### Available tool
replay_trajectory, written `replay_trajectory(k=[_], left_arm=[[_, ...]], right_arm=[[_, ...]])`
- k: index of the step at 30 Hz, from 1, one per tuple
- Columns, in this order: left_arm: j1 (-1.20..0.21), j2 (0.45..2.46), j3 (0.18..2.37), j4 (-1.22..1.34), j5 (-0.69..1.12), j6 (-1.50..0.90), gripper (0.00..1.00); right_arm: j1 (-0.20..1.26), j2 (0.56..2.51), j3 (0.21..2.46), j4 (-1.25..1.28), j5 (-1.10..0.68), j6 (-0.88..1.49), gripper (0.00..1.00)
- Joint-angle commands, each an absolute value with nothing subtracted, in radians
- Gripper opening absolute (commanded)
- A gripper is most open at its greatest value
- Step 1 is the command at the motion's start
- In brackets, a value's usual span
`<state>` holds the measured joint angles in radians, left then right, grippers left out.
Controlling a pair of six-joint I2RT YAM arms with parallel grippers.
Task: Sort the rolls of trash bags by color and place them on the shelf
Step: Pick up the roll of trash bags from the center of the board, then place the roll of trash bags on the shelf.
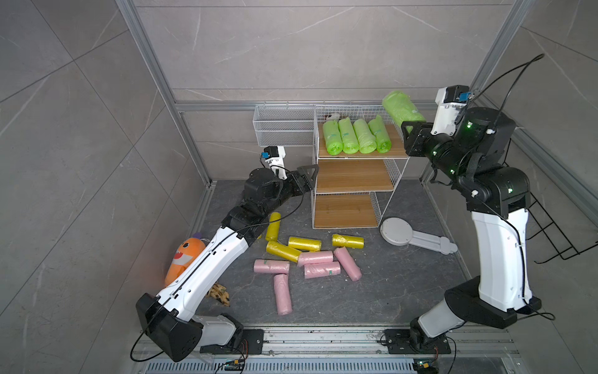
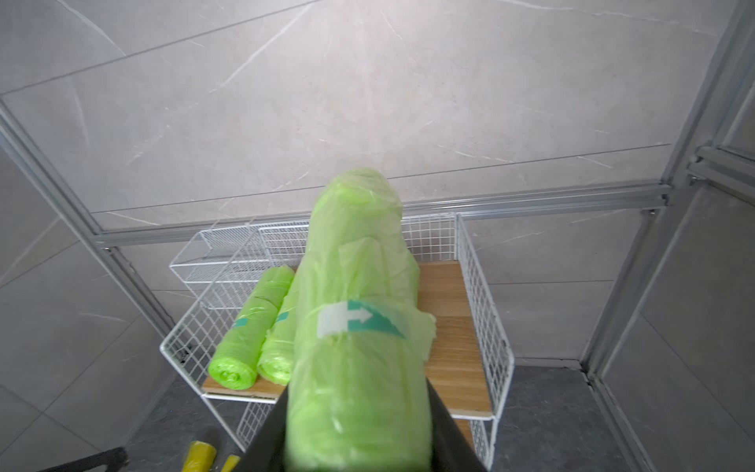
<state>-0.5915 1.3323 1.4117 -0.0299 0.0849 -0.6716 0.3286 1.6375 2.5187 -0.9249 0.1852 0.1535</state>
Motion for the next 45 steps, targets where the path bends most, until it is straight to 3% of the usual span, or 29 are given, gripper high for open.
replay_trajectory(k=[1, 27, 45], left_arm=[[-0.597, 1.334, 1.434, -0.005, 0.116, -0.641, 0.86], [-0.597, 1.35, 1.397, 0.025, 0.138, -0.686, 0.86], [-0.595, 1.346, 1.364, 0.051, 0.145, -0.697, 0.86]], right_arm=[[0.294, 1.681, 2.622, -0.991, 0.244, 0.108, 0.29], [0.23, 1.863, 2.646, -0.99, 0.281, 0.104, 0.3], [0.241, 1.871, 2.55, -0.95, 0.278, 0.144, 0.44]])
